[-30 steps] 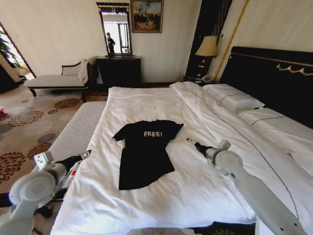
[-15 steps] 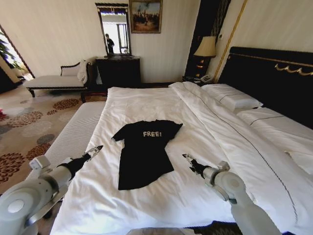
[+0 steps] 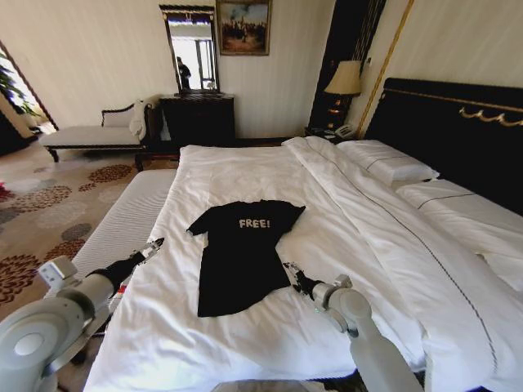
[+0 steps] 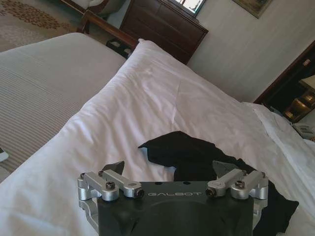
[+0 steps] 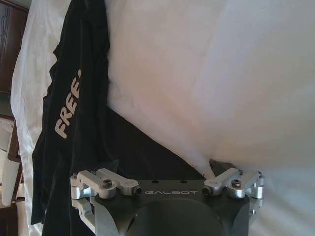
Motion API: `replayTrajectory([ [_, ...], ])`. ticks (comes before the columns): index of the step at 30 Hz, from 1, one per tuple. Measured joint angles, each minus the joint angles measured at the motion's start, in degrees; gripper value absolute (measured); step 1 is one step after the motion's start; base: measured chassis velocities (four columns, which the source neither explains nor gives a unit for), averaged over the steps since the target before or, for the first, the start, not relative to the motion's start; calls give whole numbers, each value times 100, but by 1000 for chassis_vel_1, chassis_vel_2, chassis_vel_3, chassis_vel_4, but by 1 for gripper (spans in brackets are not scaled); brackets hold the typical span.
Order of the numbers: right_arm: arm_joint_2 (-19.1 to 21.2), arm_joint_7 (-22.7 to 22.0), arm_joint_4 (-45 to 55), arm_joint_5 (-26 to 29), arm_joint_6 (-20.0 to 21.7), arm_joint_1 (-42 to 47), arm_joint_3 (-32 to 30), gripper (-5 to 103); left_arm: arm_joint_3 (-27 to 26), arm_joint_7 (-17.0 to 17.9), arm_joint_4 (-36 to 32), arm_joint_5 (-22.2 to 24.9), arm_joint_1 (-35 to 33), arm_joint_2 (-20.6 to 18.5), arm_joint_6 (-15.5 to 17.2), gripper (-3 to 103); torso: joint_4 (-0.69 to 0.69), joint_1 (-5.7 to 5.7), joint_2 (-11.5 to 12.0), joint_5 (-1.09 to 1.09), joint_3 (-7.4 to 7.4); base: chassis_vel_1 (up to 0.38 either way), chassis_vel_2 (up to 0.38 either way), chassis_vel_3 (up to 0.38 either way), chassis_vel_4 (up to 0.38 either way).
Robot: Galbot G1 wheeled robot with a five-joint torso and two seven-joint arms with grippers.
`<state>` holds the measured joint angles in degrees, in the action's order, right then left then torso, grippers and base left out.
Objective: Fold the clothes on the bed.
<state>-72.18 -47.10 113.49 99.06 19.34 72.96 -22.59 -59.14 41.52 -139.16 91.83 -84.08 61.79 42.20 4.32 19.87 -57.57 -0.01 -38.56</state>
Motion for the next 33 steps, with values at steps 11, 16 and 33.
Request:
replayTrajectory([
  [11,3,1,321,-164,-63,261,62,67,62,-9,129,-162,20,29,-4,100,0,0,0,1,0,0,0,0,0],
  [16,19,-2,502,-225,-69,443,14,51,78,-10,118,-242,-8,71,-5,100,0,0,0,1,0,0,0,0,0],
  [33,132,94,531,-633,-114,592,-5,0,-44,-13,-74,-463,-228,198,-13,100,-1,0,0,2,0,0,0,0,0],
])
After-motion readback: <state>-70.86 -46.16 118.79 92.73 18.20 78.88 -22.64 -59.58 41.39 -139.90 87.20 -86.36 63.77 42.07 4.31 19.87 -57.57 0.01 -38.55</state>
